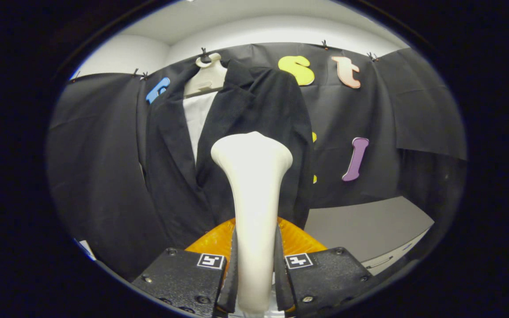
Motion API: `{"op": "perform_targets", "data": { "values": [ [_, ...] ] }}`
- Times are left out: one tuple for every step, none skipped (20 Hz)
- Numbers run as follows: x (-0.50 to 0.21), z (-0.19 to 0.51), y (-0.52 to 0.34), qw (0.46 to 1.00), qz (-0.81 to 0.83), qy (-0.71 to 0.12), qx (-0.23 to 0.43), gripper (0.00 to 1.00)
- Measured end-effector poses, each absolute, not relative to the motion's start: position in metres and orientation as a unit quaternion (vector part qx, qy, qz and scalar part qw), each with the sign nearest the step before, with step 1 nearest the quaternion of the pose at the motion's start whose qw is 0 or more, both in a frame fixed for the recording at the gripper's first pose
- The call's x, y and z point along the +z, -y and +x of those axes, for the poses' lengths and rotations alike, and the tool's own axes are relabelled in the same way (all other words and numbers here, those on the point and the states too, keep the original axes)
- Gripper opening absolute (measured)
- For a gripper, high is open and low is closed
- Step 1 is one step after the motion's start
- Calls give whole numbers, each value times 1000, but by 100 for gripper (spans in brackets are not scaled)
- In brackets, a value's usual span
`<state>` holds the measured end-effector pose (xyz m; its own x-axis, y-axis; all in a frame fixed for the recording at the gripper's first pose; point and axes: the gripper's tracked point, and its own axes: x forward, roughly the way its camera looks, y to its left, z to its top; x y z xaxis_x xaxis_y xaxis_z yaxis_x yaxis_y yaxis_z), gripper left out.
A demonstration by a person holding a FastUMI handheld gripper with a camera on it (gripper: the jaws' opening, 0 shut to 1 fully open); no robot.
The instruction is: Iron the clothes twice with a garment steamer, once on the left side and once on the right side.
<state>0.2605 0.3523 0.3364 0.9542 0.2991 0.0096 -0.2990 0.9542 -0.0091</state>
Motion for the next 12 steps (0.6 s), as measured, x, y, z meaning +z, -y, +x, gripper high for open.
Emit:
{"op": "perform_targets", "data": {
  "values": [
    [328,260,-352,989,-3,1,151,37],
    [319,259,-351,989,-4,-5,151,37],
    [310,259,-349,988,-5,-10,151,37],
    [303,258,-348,989,-7,-14,150,37],
    [294,258,-346,988,-11,-19,150,37],
    [287,257,-345,988,-11,-24,150,37],
    [281,256,-343,988,-13,-28,150,37],
    [275,255,-340,989,-13,-31,147,37],
    [268,254,-337,989,-15,-34,145,37],
    [261,253,-335,989,-16,-37,144,37],
    [254,253,-334,989,-18,-41,143,37],
    [246,251,-333,989,-18,-46,142,37]
  ]
}}
